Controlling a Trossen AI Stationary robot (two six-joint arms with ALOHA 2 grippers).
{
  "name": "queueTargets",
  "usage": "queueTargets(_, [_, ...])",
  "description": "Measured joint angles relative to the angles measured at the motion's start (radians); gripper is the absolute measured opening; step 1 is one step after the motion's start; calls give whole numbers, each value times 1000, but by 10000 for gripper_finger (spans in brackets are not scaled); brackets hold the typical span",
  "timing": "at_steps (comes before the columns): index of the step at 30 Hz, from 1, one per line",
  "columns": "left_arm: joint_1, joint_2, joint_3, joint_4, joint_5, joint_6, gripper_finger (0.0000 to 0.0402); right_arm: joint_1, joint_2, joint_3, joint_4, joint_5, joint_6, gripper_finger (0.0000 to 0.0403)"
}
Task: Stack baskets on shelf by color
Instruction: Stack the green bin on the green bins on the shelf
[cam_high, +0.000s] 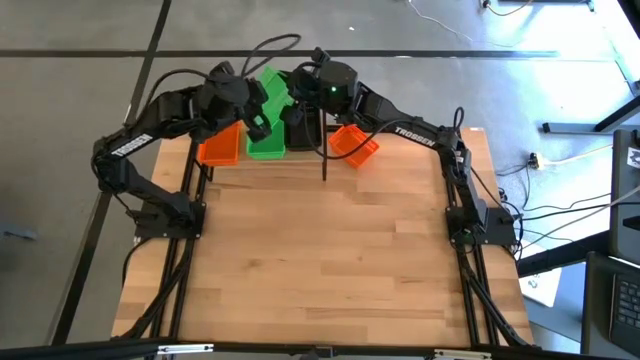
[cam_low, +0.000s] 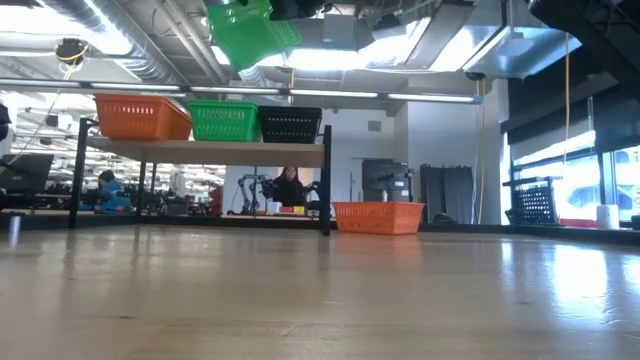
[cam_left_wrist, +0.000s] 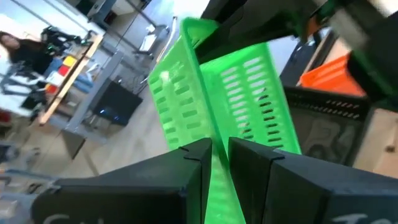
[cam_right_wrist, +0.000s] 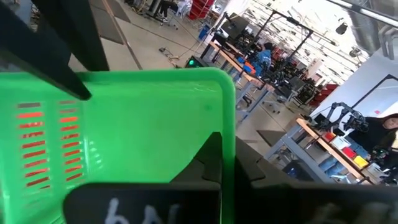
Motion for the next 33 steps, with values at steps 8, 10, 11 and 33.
queueTargets(8, [14, 19, -1, -4, -50, 20, 51, 10, -1, 0, -4, 19, -2, 0])
queueTargets(10, [9, 23, 1, 0, -73, 25, 50, 13, -1, 0, 0, 36, -2, 0])
queueTargets(11, [5, 27, 1, 0, -84, 26, 49, 14, -1, 0, 0, 39, -3, 0])
queueTargets(33, [6, 26, 0, -2, -80, 20, 1, 21, -1, 0, 1, 32, 1, 63])
